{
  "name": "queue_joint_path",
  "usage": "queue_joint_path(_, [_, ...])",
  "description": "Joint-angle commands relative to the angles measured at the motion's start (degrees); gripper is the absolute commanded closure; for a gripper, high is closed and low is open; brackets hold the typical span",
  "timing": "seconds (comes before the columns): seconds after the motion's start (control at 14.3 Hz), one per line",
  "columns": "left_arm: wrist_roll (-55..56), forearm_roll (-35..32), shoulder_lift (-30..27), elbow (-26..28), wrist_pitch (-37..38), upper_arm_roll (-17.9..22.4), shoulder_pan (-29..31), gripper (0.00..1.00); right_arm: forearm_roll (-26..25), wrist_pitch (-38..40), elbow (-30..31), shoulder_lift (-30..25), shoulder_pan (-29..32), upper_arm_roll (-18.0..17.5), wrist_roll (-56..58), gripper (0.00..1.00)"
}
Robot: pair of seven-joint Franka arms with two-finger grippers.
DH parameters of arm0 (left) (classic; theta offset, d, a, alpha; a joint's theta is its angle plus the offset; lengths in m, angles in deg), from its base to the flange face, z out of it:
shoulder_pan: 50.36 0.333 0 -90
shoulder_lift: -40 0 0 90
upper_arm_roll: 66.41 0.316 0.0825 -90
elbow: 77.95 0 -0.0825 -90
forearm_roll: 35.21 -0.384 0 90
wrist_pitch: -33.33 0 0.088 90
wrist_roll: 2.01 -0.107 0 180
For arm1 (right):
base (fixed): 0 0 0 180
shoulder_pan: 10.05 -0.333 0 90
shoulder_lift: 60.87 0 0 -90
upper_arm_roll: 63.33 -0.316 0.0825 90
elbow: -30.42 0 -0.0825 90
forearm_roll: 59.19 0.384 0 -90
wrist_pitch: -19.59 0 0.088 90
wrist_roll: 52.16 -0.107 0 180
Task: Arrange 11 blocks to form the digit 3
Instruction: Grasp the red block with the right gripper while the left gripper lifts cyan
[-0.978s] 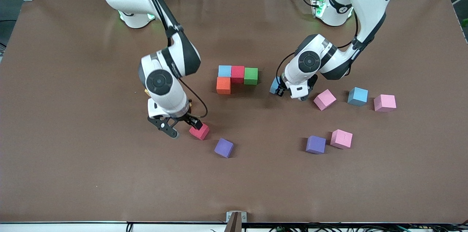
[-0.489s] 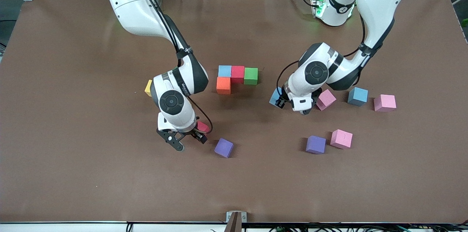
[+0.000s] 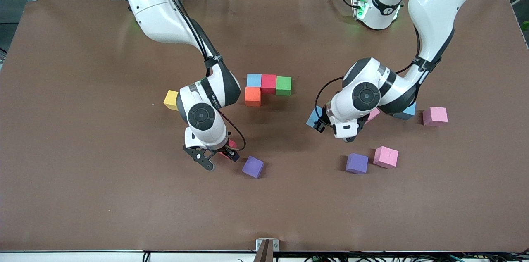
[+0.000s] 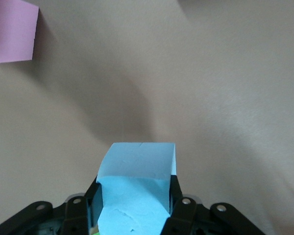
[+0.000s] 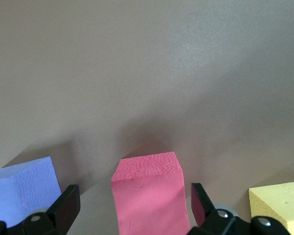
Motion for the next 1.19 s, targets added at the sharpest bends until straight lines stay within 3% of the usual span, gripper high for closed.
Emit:
queue_joint_path(0.0, [-1.07, 0.13, -0.29, -2.49, 1.79, -0.27, 0.64, 0.84, 0.77, 0.54, -0.1, 0.39, -0.6, -0.04, 0.31, 0.0])
queue_joint_path(0.28, [-1.42, 0.04, -0.82, -4.51, 2.41, -0.27, 1.07, 0.84, 0.85, 0.54, 1.57, 0.21, -0.51, -0.04, 6.11, 0.03])
queue_joint_path(0.42, [-2.3, 0.04, -0.82, -7.66, 6.69, -0.27, 0.9, 0.84, 0.85, 0.63, 1.75, 0.21, -0.69, -0.04, 6.2, 0.12])
queue_joint_path(0.49, [-3.35, 0.04, -0.64, -8.72, 8.11, -0.27, 0.99, 0.84, 0.85, 0.63, 2.62, 0.04, -0.6, -0.04, 6.37, 0.22])
queue_joint_path(0.56, [-4.49, 0.04, -0.64, -9.17, 8.55, -0.18, 1.08, 0.84, 0.85, 0.72, 2.98, -0.14, -0.6, -0.04, 6.72, 0.39])
queue_joint_path(0.7, [-4.76, 0.04, -0.64, -9.44, 8.56, -0.01, 1.17, 0.84, 1.11, 1.16, 3.07, -0.31, -0.6, -0.13, 6.82, 0.9])
queue_joint_path(0.77, [-4.76, 0.04, -0.56, -9.61, 8.56, -0.01, 1.08, 0.83, 1.12, 1.25, 3.07, -0.4, -0.69, -0.13, 6.82, 0.99])
queue_joint_path(0.91, [-4.76, 0.04, -0.55, -9.7, 8.47, -0.01, 0.73, 0.83, 1.12, 1.25, 3.07, -0.92, -0.69, -1.78, 7.6, 1.0])
queue_joint_path(1.12, [-4.76, 0.04, -0.38, -10.4, 8.56, -0.01, 0.81, 0.83, 1.12, 2.21, 3.07, -2.24, -0.86, -5.31, 21.01, 1.0])
